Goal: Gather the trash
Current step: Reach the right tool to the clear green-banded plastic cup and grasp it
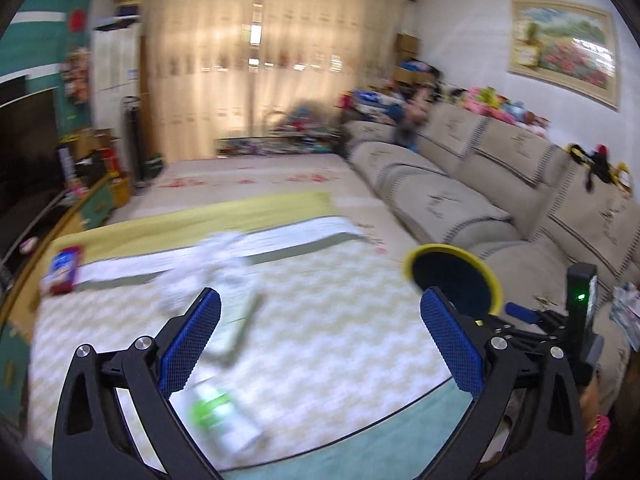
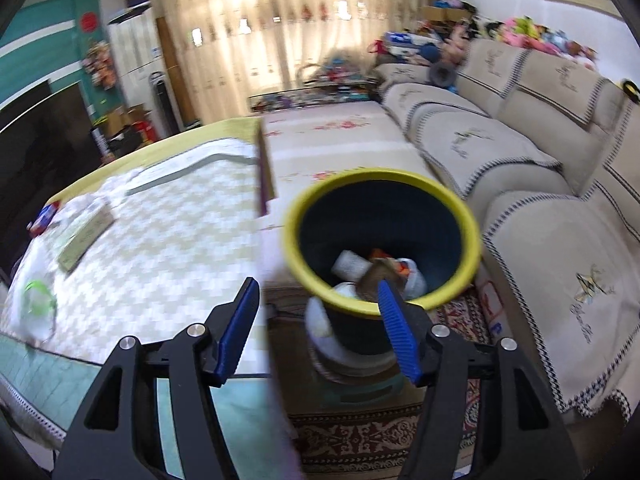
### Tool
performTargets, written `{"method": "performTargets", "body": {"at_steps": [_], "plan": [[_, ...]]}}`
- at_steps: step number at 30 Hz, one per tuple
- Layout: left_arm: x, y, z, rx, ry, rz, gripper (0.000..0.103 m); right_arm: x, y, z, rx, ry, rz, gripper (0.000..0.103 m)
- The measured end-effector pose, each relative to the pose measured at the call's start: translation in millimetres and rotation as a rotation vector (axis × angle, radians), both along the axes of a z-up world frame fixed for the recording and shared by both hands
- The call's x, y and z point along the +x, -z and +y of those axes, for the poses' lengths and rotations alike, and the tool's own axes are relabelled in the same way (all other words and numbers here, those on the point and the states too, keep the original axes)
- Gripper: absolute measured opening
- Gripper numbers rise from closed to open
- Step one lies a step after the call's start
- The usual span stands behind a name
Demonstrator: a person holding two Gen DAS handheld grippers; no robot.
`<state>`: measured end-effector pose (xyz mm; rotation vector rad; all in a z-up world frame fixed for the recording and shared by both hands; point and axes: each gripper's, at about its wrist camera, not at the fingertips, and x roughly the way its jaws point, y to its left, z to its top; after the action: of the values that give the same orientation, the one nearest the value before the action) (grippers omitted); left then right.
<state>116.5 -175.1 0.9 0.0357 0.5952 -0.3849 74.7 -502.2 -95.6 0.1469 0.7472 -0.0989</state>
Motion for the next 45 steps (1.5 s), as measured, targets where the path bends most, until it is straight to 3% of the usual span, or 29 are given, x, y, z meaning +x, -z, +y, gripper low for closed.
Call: {"method": "performTargets", "body": {"at_steps": [8,16,21,26,38,40,45], "plan": [[-32,10,121,-0.019,-0.239,0.0,0.098,12,-3,100,0.002,-0.237,0.007,0.059],[-50,15,184,-0.049,-0.357,-0.012,0.098,7,-13,191,0.018,-0.465,-0.009,0.059],[-55,17,193,-0.059,-0.364,-0.012,0.098,0,-9,236,-0.009,-0.601,0.012,0.059],[-55,19,195,-0.069,-0.37,0.0,0.098,-3,4,257,-0.02,-0.661,0.046,0.059],[-50,25,189,-0.059,-0.36,0.022,0.098,31,29,286,-0.033,-0.67,0.104,0.059],[-48,25,187,-0.057,-0.356,0.025,0.098,32,30,285,-0.029,-0.673,0.105,0.047],[-44,27,184,-0.052,-0.349,0.029,0.098,30,26,274,-0.005,-0.664,0.093,0.047]]}}
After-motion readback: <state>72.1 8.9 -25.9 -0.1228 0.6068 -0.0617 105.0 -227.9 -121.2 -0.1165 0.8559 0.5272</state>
